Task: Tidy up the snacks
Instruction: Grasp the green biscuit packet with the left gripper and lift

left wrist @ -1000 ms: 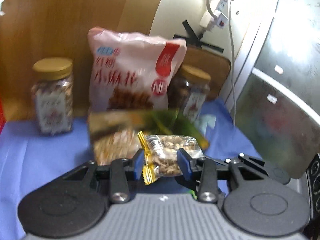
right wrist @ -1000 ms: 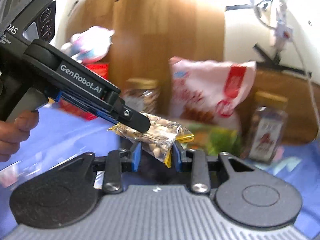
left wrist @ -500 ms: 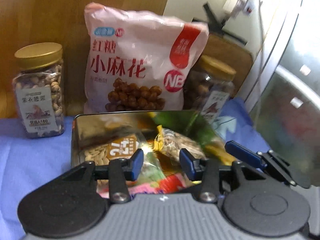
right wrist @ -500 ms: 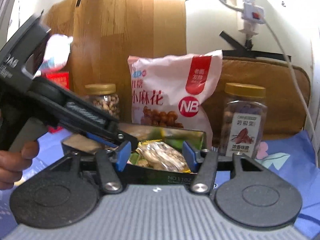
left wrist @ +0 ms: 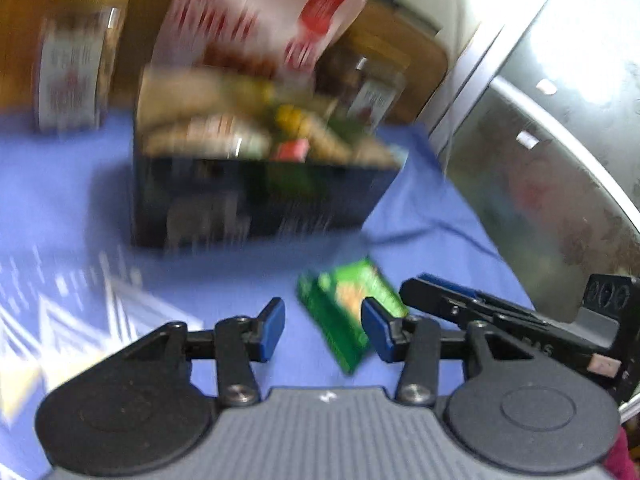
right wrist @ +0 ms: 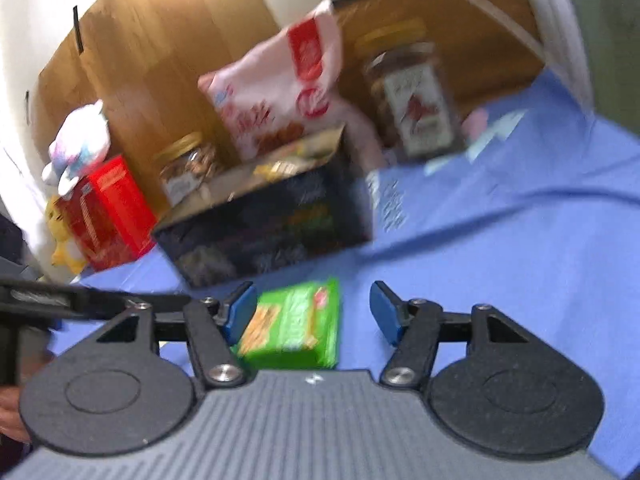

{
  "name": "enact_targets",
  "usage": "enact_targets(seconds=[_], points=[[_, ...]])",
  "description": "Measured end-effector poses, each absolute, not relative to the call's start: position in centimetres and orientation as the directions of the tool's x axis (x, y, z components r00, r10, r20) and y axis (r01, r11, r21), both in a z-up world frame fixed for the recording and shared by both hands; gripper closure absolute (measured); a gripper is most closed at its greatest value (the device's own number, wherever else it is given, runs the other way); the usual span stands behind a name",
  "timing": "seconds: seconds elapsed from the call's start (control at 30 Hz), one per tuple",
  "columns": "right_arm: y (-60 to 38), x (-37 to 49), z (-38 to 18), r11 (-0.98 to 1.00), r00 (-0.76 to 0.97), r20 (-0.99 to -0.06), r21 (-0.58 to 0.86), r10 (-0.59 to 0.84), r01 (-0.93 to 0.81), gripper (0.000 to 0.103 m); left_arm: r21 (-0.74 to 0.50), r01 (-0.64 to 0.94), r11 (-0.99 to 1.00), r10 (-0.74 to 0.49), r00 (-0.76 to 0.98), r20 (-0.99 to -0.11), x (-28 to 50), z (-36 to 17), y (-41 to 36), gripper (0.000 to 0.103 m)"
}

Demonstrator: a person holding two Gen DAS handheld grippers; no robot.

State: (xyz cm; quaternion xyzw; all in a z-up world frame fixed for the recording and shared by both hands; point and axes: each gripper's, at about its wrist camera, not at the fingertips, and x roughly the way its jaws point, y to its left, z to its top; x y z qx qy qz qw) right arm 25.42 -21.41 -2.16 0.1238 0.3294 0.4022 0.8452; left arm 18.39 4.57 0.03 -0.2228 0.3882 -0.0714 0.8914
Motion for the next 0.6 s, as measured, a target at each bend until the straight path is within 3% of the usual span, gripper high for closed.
enact_targets(seconds=[0.13, 0.27, 0.5, 0.6], points=[[-17.9, 23.7, -2.6, 0.619, 0.392, -0.517, 0.397, 0.761, -0.678, 0.055, -0.521, -0.078, 0.850, -0.336, 0.682, -0.649, 18.4, -1.3, 5.8, 0.062], [-16.3, 22.1, -2.1, 0.619, 0.400, -0.519, 0.364, 0.755, -0.695, 0.056, -0.559, -0.098, 0.823, -0.356, 0.678, -0.643, 17.0, -1.7, 7.1, 0.070], [-14.5, 19.2, -1.8, 0.503, 0.280, -0.500, 0.393, 0.819, -0.770, 0.056, -0.575, -0.135, 0.807, -0.325, 0.712, -0.622, 10.9, -1.4, 9.9, 0.069], [-13.0, 17.9, -1.6, 0.398, 0.165, -0.500, 0.404, 0.850, -0.823, 0.050, -0.568, -0.174, 0.804, -0.283, 0.729, -0.624, 8.1, -1.3, 11.4, 0.069]])
